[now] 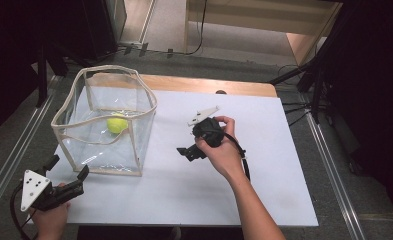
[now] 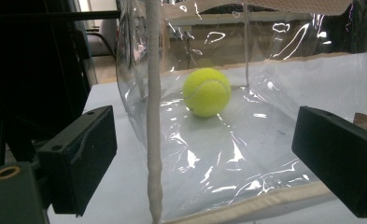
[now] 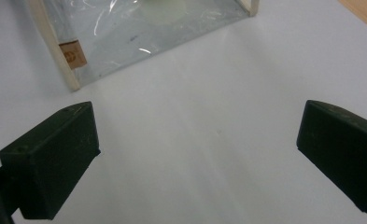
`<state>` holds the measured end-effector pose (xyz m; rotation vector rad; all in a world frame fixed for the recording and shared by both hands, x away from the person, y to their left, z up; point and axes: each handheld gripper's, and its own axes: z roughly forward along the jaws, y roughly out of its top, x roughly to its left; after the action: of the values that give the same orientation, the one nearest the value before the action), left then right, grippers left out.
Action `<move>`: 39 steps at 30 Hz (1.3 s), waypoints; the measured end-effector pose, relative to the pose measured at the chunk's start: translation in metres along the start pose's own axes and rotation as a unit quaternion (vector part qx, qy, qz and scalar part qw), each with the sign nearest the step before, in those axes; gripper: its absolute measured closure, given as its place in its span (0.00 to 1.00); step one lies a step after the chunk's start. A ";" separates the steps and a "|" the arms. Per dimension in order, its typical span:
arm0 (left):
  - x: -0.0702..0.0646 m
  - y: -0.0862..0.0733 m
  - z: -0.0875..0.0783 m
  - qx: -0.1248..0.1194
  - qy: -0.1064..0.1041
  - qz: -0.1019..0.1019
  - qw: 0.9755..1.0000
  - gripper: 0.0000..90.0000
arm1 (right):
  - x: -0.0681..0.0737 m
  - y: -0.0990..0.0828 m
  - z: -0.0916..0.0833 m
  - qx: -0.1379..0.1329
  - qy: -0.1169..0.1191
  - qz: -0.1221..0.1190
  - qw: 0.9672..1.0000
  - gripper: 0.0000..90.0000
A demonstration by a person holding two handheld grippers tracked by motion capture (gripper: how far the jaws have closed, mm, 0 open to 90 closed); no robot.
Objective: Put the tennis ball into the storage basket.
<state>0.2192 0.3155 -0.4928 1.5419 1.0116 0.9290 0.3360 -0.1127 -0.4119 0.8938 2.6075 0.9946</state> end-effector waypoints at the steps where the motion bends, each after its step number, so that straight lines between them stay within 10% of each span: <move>1: 0.000 0.000 0.000 0.000 0.000 0.000 1.000 0.08 | 0.000 0.000 0.000 0.000 0.000 0.000 1.000 0.00; 39: -0.002 -0.001 0.001 0.000 -0.001 0.007 1.000 0.08 | -0.020 -0.138 -0.050 -0.084 -0.055 0.103 0.990 0.00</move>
<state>0.2191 0.3138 -0.4936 1.5523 1.0008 0.9376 0.2680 -0.2327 -0.4657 1.1554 2.3362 1.1607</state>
